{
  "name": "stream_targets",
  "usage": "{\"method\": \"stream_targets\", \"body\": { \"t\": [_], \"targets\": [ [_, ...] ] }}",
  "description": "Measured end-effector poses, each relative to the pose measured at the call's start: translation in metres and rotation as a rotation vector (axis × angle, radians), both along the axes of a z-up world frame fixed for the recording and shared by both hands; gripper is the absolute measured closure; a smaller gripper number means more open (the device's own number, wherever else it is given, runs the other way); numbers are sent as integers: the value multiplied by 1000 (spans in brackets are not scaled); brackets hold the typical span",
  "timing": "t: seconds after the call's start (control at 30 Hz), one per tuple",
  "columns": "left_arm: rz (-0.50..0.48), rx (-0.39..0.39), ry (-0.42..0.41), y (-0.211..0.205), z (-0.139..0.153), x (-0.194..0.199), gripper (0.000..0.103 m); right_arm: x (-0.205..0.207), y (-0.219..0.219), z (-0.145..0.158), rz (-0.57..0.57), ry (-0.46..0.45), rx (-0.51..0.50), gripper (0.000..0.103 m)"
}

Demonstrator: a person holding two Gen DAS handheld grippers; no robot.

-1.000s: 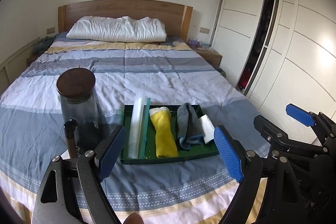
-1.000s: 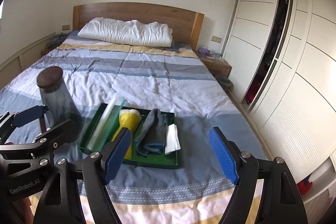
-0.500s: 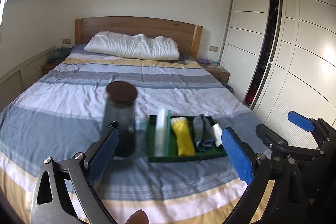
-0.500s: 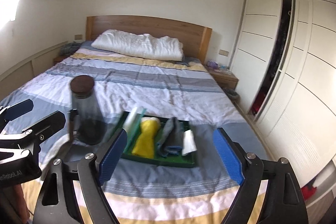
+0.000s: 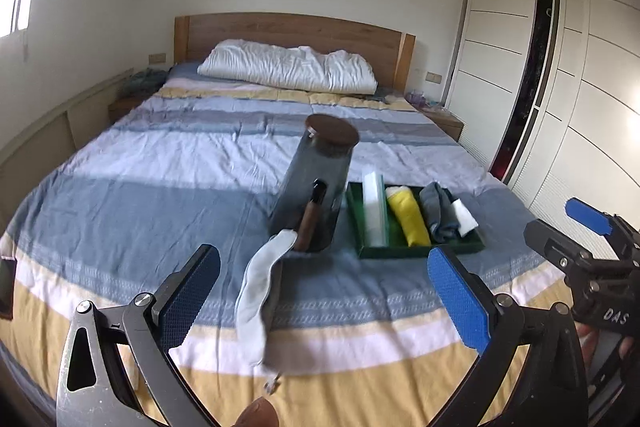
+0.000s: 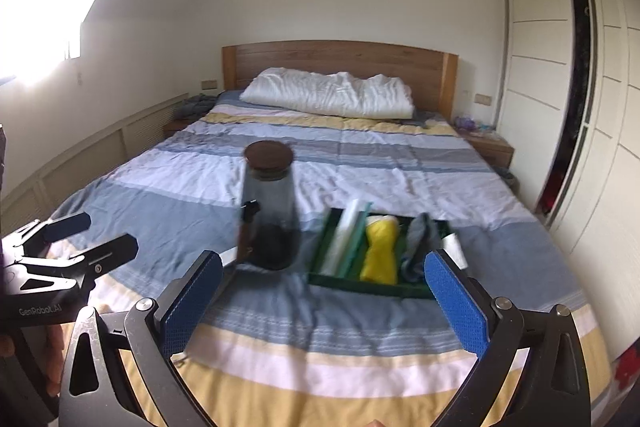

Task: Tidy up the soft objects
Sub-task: 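Move the right tool toward the grey eye mask while the left tool approaches the tissue pack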

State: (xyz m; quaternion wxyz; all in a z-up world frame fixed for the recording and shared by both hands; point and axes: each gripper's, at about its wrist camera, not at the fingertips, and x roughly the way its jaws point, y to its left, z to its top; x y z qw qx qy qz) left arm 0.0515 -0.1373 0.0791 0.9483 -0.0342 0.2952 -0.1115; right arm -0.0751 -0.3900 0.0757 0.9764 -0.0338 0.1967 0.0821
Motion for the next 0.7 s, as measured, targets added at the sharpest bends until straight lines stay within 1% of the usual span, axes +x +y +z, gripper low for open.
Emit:
{"method": "stream_targets", "body": {
  "t": [0.1, 0.27, 0.43, 0.53, 0.6, 0.7],
  "targets": [
    [12, -2, 16, 17, -8, -5, 1, 3, 11, -3, 28, 18, 5, 0],
    [46, 30, 19, 35, -20, -17, 1, -2, 30, -11, 77, 30, 9, 0],
    [83, 43, 57, 61, -39, -28, 1, 1, 44, -26, 97, 76, 17, 0],
    [95, 52, 88, 74, -52, -31, 1, 7, 55, -32, 103, 115, 42, 0],
    [101, 68, 110, 82, -60, -34, 1, 10, 63, -33, 105, 143, 57, 0],
    [102, 70, 129, 92, -67, -37, 1, 19, 81, -34, 118, 179, 70, 0]
  ]
}}
